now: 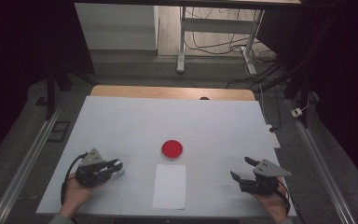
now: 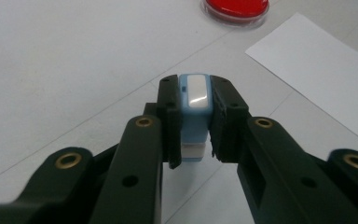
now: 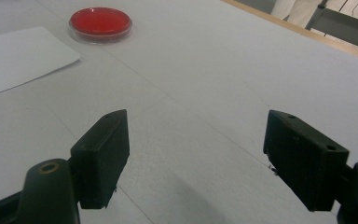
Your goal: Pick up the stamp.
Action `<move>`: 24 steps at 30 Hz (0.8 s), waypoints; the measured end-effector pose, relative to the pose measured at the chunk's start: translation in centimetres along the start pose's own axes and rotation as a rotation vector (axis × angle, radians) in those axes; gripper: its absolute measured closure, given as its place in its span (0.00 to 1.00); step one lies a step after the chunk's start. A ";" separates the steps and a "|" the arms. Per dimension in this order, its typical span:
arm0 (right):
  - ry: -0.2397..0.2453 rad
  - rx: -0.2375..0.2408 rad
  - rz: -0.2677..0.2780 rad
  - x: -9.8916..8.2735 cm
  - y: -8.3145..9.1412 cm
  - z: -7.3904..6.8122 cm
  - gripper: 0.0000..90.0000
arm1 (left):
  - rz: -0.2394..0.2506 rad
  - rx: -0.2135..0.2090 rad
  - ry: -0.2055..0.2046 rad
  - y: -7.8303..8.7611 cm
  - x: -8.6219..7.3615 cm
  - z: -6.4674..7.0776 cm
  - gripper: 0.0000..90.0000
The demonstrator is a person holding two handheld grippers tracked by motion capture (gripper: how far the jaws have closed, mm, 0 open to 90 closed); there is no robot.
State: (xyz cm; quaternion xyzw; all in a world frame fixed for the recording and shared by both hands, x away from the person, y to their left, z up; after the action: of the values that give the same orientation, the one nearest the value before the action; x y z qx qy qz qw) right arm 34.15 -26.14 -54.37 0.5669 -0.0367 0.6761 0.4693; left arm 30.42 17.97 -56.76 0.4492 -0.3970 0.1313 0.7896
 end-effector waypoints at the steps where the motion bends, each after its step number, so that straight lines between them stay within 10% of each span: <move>1: 0.002 0.000 -0.002 0.0 0.0 0.0 0.25 | 0.005 -0.001 0.001 0.1 0.1 0.1 0.84; 24: 0.010 -0.008 0.001 0.4 -0.3 -0.1 0.25 | 0.063 -0.037 -0.005 0.6 2.7 1.8 0.84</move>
State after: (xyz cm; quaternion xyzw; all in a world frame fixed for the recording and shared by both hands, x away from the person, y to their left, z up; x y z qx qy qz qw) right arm 34.27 -25.69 -54.21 0.5615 -0.0374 0.6790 0.4715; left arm 30.99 16.43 -53.87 0.4218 -0.4152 0.1478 0.7924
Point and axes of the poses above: each handheld gripper's, and its own axes: y roughly backward along the jaws, x roughly out of its top, z roughly to its right, the point moved 9 cm from there along -y, roughly forward along the jaws, and after that the axes turned 13 degrees about y, right-handed, at the moved point
